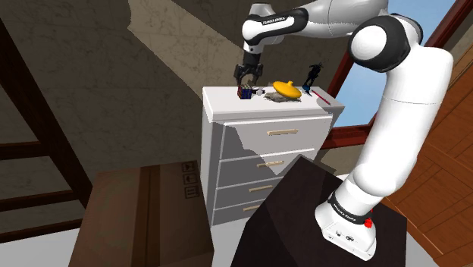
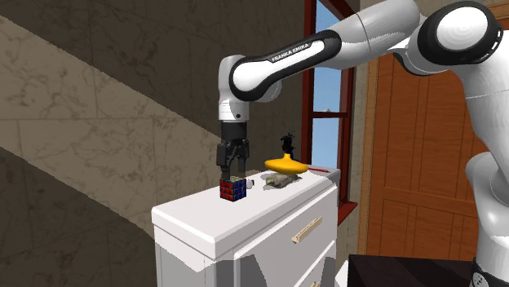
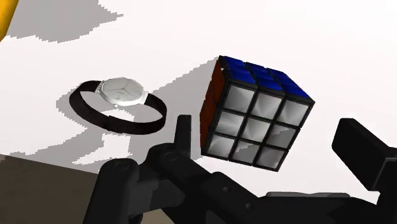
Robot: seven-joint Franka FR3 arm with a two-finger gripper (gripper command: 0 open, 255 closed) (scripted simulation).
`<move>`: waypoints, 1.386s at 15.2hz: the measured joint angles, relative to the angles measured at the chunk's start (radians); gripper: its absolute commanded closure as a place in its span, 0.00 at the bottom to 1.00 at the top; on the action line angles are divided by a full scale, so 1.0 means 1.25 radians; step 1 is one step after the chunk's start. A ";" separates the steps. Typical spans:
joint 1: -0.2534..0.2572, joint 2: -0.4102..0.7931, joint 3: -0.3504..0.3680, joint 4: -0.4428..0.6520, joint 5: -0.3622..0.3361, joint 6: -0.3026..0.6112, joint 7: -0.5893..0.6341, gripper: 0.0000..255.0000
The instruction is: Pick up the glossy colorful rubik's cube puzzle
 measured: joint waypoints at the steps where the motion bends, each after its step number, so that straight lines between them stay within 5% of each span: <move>1: 0.000 0.002 0.000 -0.008 0.000 0.010 0.000 0.00; 5: -0.001 0.015 0.000 -0.032 0.002 0.047 -0.002 0.00; 6: -0.001 0.017 0.000 -0.034 0.002 0.050 -0.002 1.00; 21: -0.001 0.005 -0.001 -0.009 0.001 0.015 -0.001 1.00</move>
